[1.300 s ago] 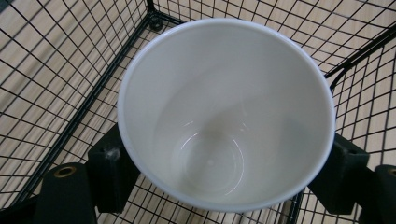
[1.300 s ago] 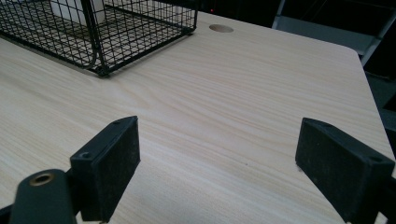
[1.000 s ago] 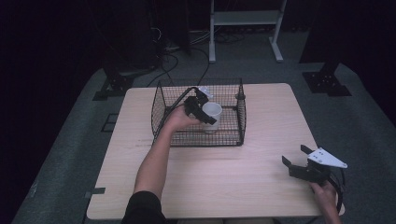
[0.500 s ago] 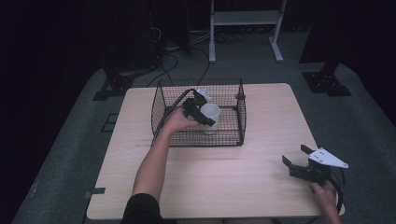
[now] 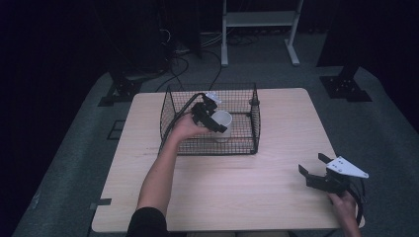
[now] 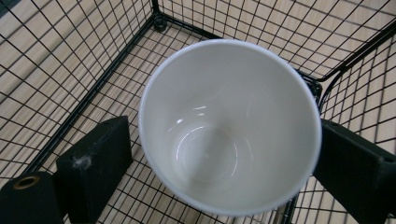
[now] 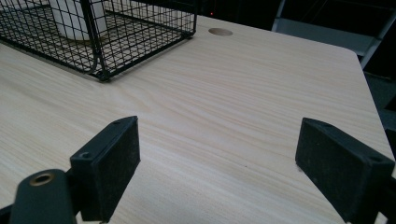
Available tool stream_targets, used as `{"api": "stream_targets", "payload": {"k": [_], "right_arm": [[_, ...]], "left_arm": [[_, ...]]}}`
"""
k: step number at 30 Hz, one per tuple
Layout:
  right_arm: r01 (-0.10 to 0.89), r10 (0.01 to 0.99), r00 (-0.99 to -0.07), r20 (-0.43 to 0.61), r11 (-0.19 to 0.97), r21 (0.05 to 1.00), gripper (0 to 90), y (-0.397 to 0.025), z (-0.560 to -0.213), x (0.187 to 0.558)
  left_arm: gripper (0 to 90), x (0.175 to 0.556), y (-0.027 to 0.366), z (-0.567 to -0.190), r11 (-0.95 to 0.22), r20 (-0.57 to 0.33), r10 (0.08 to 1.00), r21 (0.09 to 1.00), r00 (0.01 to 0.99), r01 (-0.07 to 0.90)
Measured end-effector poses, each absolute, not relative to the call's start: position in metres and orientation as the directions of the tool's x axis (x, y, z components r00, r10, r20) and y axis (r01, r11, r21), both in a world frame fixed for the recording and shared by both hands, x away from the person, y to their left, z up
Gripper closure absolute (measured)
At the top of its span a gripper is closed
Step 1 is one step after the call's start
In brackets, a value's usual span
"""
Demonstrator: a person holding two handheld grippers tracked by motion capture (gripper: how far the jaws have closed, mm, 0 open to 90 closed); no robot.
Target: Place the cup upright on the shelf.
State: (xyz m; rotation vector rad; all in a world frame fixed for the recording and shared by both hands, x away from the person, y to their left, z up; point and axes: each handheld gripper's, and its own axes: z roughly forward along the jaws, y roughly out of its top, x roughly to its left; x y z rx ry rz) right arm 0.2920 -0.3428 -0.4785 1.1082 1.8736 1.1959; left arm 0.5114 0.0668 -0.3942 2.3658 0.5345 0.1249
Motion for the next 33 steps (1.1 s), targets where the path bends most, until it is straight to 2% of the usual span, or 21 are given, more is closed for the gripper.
{"api": "stream_targets", "payload": {"k": [33], "right_arm": [[0.312,0.898,-0.432,-0.083,0.235,0.920,13.1,-0.342,-0.479,0.292]], "left_arm": [[6.7,0.475,0.088,-0.348,-0.664,0.041,0.402,0.701,0.915,0.260]]}}
